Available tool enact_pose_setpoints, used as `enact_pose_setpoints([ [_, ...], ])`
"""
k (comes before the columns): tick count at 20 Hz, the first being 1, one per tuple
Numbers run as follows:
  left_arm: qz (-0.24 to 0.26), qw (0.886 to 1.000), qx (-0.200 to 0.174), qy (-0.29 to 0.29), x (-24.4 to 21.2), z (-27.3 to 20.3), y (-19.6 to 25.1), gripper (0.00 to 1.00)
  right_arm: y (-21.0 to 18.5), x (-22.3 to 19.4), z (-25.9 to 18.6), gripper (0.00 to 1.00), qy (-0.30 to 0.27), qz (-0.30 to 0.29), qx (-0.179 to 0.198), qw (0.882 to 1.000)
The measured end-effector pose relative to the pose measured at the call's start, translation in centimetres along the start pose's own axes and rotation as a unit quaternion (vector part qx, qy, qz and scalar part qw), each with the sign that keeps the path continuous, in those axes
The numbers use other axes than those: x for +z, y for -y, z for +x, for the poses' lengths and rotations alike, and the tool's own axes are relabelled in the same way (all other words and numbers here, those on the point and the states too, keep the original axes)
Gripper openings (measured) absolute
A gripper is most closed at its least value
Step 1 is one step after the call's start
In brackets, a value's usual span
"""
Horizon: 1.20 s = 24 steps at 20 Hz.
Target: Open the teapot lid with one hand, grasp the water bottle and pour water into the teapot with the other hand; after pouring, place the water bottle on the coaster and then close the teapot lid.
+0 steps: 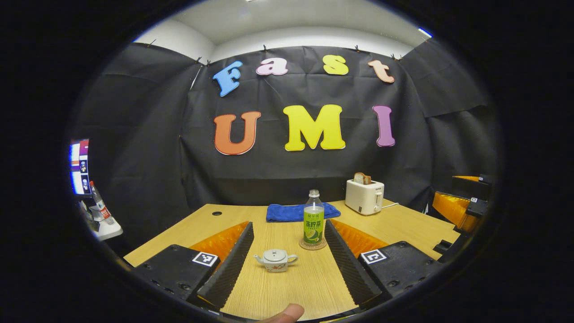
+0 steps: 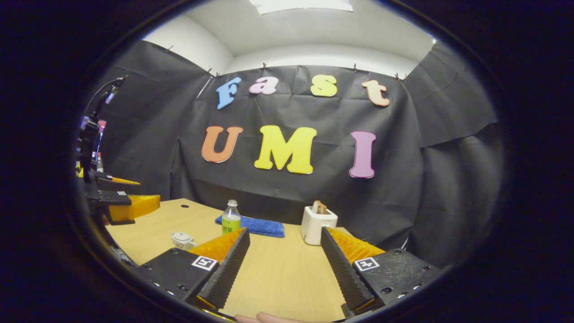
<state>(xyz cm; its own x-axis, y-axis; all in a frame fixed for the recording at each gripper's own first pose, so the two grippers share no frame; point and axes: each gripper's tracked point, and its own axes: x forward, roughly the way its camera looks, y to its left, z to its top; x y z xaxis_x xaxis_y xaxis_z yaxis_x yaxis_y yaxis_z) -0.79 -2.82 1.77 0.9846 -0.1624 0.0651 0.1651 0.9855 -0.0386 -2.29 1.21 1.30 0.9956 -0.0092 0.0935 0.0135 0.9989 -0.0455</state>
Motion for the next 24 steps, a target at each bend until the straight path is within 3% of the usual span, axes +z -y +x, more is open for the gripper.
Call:
enact_pose_setpoints([
  [2, -0.004, 1.0, 0.004, -0.004, -0.2, -0.2, -0.2, 0.99, 1.0, -0.2, 0.4, 0.92, -0.003, 0.016, -0.013, 1.0],
  [8, -0.01, 1.0, 0.014, 0.008, 0.2, -0.3, -1.1, 0.99, 2.5, -1.6, 1.5, 0.97, -0.033, 0.045, -0.027, 0.998],
  [12, -0.01, 1.0, 0.011, 0.007, 0.1, -0.3, -1.2, 0.99, 2.7, -0.9, 1.3, 0.95, -0.017, 0.042, -0.03, 0.999],
  [18, -0.023, 1.0, 0.018, -0.002, -0.6, 0.3, -1.6, 0.99, 1.4, -1.7, 1.4, 0.98, -0.03, 0.038, -0.008, 0.999],
  [19, -0.024, 1.0, 0.019, -0.002, -0.5, 0.3, -1.7, 0.99, 1.4, -1.8, 1.4, 0.95, -0.032, 0.04, -0.005, 0.999],
  [24, -0.021, 1.0, 0.019, -0.002, -0.6, 0.3, -1.8, 0.99, 2.0, -1.9, 1.7, 0.95, -0.035, 0.043, -0.013, 0.998],
])
